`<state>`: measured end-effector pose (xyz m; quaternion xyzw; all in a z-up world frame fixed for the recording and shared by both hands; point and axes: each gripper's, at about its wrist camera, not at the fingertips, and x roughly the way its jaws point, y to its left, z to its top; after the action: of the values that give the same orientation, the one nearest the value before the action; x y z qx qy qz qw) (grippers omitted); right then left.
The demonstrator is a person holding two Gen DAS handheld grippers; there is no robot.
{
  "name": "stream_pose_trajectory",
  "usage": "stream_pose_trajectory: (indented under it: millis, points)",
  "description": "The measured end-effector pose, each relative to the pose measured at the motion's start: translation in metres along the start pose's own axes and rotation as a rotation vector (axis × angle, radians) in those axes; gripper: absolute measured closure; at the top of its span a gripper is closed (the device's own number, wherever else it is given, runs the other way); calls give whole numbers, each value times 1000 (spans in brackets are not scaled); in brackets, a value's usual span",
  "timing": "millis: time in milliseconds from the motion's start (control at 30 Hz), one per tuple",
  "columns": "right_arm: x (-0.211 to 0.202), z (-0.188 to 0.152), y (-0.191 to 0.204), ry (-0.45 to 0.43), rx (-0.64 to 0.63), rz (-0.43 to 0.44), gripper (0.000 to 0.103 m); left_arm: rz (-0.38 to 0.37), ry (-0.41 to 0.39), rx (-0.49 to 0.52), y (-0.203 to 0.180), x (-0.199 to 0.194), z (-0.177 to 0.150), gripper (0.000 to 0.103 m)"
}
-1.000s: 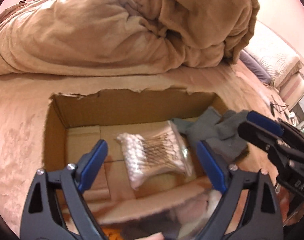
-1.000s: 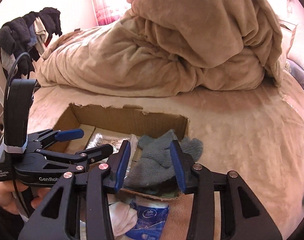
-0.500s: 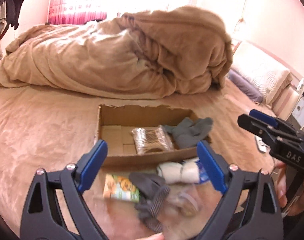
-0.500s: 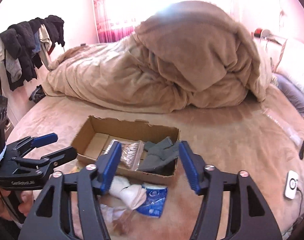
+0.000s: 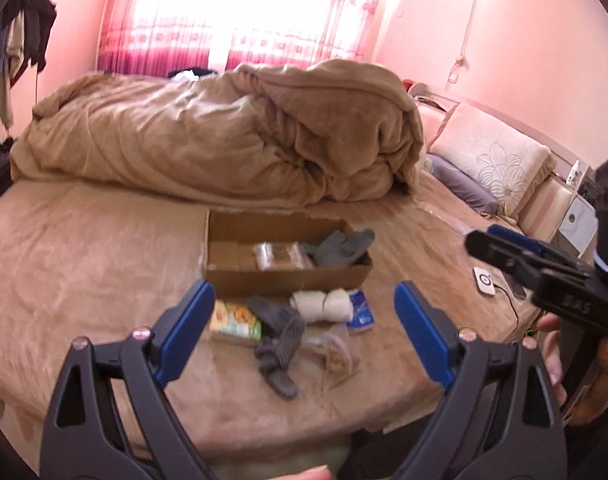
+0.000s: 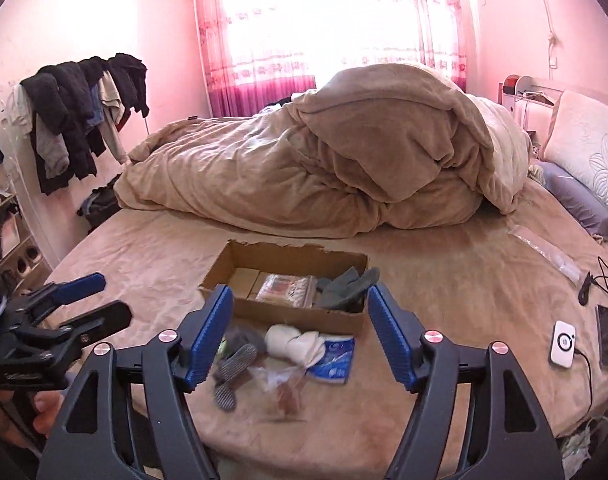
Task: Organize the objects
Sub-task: 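Grasp the grey grip sock with the left gripper while the right grasps the snack bag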
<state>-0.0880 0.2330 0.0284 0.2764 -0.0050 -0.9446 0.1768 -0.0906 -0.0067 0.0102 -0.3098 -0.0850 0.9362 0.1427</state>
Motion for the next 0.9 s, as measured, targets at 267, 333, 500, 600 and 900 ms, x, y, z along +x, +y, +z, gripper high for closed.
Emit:
stream_pose_trajectory:
  millis: [267, 333, 500, 600, 900]
  points:
    - [-5, -31, 13, 44, -8, 43, 24, 45, 52, -26, 12, 4, -41, 10]
    - [4, -42, 18, 72, -18, 50, 24, 52, 66, -26, 15, 10, -48, 10]
    - [26, -63, 21, 134, -25, 63, 24, 75, 101, -50, 27, 25, -65, 5]
    - [41, -74, 22, 167, -26, 60, 24, 87, 126, -59, 33, 38, -75, 5]
    - [90, -99, 22, 262, -31, 64, 24, 67, 195, -74, 44, 77, -94, 5]
